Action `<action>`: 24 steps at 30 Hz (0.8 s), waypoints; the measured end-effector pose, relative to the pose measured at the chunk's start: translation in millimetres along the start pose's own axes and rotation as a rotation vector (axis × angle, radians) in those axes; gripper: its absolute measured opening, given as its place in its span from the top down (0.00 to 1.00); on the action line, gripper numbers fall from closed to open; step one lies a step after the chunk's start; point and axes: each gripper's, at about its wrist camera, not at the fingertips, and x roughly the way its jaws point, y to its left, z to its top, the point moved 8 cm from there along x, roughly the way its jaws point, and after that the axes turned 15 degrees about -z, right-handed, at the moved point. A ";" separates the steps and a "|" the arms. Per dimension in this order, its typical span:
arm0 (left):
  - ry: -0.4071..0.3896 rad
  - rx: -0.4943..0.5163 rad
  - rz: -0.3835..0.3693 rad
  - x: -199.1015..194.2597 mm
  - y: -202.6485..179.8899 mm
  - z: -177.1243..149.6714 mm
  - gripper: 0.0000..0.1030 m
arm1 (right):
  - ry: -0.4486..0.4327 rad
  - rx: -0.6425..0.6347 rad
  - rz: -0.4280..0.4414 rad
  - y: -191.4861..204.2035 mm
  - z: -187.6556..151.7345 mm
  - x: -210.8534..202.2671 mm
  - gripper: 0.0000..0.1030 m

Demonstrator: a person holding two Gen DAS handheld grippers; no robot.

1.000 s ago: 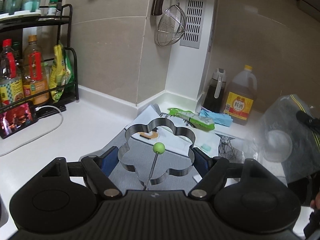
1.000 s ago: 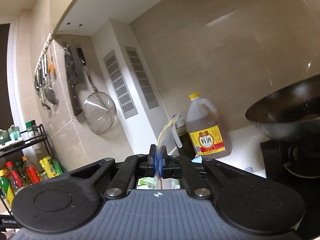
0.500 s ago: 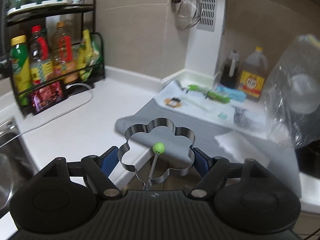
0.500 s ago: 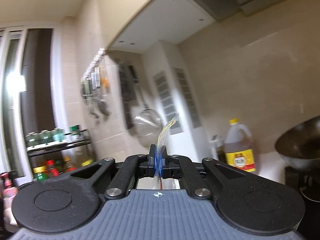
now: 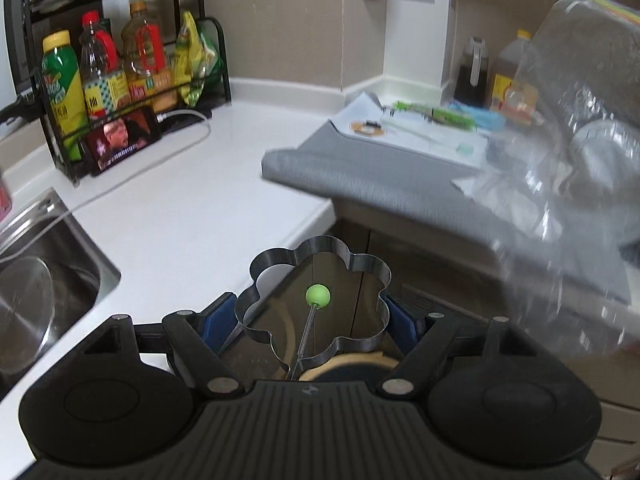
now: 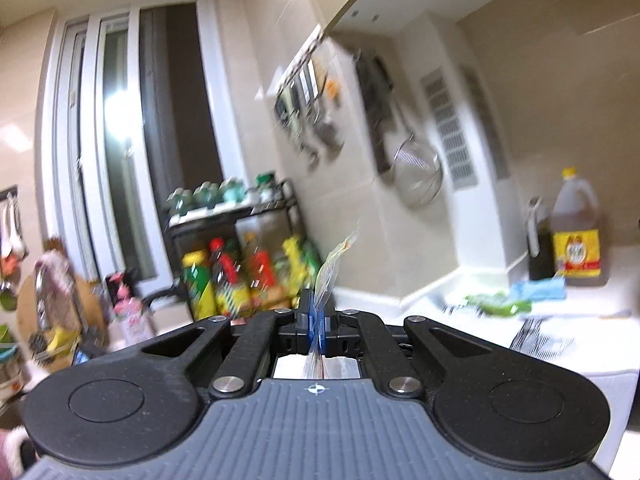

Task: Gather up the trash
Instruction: 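Carry the ring and zip bag down toward the trash bin with both tools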

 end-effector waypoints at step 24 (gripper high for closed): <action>0.210 0.003 -0.038 62.0 -1.7 -82.2 0.19 | 0.378 -0.033 -0.121 -13.4 -165.7 39.7 0.97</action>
